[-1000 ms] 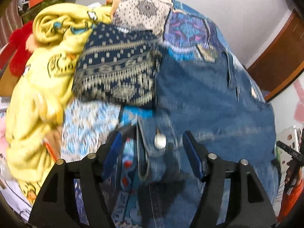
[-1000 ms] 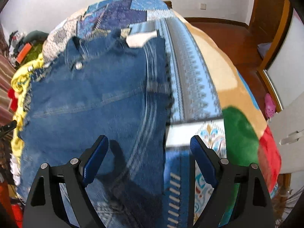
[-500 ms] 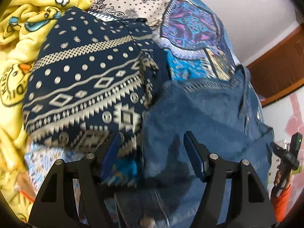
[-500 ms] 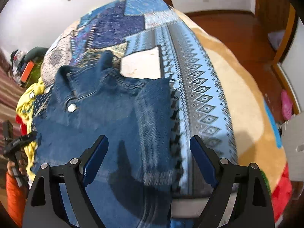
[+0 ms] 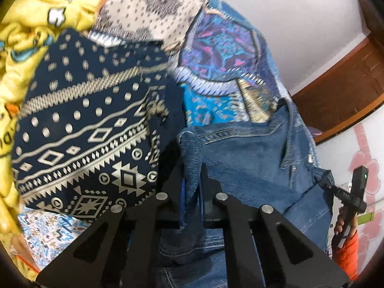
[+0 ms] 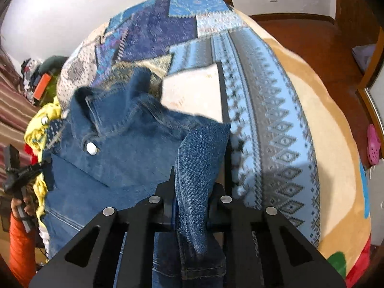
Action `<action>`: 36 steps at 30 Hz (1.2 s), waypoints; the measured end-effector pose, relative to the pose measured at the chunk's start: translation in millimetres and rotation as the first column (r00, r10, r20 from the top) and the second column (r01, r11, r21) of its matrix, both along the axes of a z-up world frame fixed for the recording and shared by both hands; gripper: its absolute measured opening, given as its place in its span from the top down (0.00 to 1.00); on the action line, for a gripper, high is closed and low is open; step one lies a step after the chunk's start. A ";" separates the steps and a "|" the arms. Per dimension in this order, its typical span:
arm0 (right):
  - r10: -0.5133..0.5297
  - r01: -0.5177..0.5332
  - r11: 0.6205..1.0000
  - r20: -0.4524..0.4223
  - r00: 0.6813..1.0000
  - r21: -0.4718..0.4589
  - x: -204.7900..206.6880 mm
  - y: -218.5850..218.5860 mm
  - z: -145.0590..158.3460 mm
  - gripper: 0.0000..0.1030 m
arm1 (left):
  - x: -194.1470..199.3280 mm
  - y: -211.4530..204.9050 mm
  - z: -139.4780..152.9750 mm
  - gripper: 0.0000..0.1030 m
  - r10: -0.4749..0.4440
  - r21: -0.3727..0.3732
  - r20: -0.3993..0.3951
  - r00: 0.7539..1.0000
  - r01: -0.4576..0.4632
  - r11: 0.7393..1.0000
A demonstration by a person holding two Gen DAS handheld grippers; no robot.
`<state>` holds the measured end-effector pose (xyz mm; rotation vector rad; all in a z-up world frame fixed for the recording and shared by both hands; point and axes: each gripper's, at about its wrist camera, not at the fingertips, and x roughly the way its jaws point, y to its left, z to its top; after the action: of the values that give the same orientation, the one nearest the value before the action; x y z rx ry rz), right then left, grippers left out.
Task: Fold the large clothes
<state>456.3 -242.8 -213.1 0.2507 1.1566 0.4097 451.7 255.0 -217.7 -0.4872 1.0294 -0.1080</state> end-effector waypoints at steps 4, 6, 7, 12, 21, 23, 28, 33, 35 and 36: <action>0.020 -0.019 1.000 0.053 0.998 -0.021 13.7 11.4 22.9 0.89 | -5.1 -2.7 26.8 0.93 -0.012 0.056 0.041 0.999 0.009 0.998; 0.035 -0.032 0.999 0.090 0.995 -0.028 19.9 19.9 35.5 0.89 | -5.1 -2.2 39.6 0.93 -0.007 0.081 0.065 0.998 0.002 0.997; 0.040 -0.036 0.999 0.119 0.992 -0.036 23.3 25.6 43.9 0.90 | -5.5 -1.3 46.5 0.93 -0.001 0.094 0.080 0.997 -0.006 0.996; 0.024 -0.015 0.999 0.233 0.972 -0.041 40.6 40.2 74.0 0.90 | 4.6 11.2 69.3 0.93 0.055 0.092 0.145 0.988 -0.069 0.993; 0.027 -0.001 0.985 0.145 0.989 -0.174 72.0 55.6 21.6 0.87 | 36.9 14.4 10.4 0.90 0.106 0.208 0.007 0.994 -0.105 0.973; 0.031 -0.006 0.980 0.121 0.992 -0.197 73.0 52.4 6.0 0.80 | 35.4 13.2 0.9 0.87 0.127 0.236 -0.004 0.992 -0.122 0.964; 0.043 -0.014 0.952 0.089 0.995 -0.306 63.6 48.5 -11.2 0.47 | 28.5 2.1 -13.6 0.69 0.093 0.322 -0.058 0.994 -0.070 0.944; 0.062 -0.028 0.948 0.099 0.993 -0.316 46.1 45.8 2.7 0.43 | 13.1 -10.1 1.6 0.65 0.053 0.369 -0.058 0.997 -0.028 0.929; 0.080 -0.040 0.946 0.113 0.990 -0.322 35.0 48.7 12.7 0.43 | 5.5 -14.8 15.1 0.63 0.038 0.368 -0.037 0.999 -0.022 0.929; 0.091 -0.048 0.945 0.121 0.988 -0.324 33.4 51.2 16.0 0.43 | -0.4 -18.1 25.2 0.61 0.027 0.371 -0.019 0.999 -0.018 0.928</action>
<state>489.8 -191.5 -197.2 -0.1010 1.0821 0.2900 451.2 236.9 -192.5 -0.1546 1.0385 0.1141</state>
